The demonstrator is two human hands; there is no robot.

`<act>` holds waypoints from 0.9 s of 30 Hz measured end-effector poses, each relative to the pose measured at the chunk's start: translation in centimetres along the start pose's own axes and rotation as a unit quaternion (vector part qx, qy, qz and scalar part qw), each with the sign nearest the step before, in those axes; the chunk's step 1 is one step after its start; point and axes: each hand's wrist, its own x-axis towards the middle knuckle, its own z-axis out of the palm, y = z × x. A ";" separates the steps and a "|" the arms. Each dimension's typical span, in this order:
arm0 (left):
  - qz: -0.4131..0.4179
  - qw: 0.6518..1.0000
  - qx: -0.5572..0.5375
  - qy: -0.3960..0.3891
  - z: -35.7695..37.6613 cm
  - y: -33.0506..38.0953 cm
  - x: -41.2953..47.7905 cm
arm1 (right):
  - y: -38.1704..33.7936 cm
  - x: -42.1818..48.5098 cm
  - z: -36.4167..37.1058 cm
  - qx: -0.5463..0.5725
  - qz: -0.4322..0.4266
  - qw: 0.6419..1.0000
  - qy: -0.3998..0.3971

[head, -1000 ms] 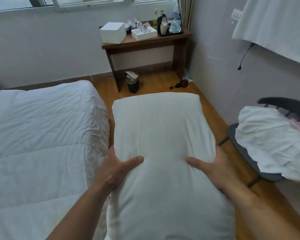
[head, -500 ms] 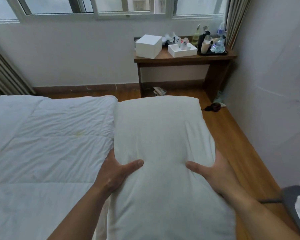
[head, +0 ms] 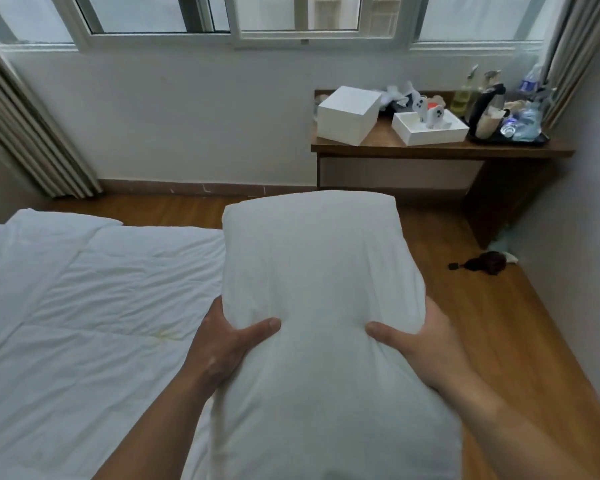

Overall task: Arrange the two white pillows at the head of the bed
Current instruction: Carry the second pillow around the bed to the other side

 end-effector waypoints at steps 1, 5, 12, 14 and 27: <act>-0.003 1.000 0.001 0.009 0.1 0.9 2.1 | -0.9 2.7 0.2 -0.005 -0.004 1.000 -0.008; -0.024 0.999 -0.004 0.043 0.4 4.1 9.8 | -4.6 13.2 1.1 -0.031 -0.011 0.998 -0.047; -0.036 0.995 -0.021 0.085 -0.5 8.0 21.6 | -9.8 27.2 4.5 -0.055 -0.021 0.994 -0.091; -0.042 0.995 -0.028 0.090 -0.9 8.3 25.5 | -10.9 31.1 6.0 -0.068 -0.023 0.992 -0.101; -0.038 0.992 -0.038 0.112 -9.3 13.3 50.6 | -23.6 52.7 18.1 -0.091 -0.017 0.990 -0.109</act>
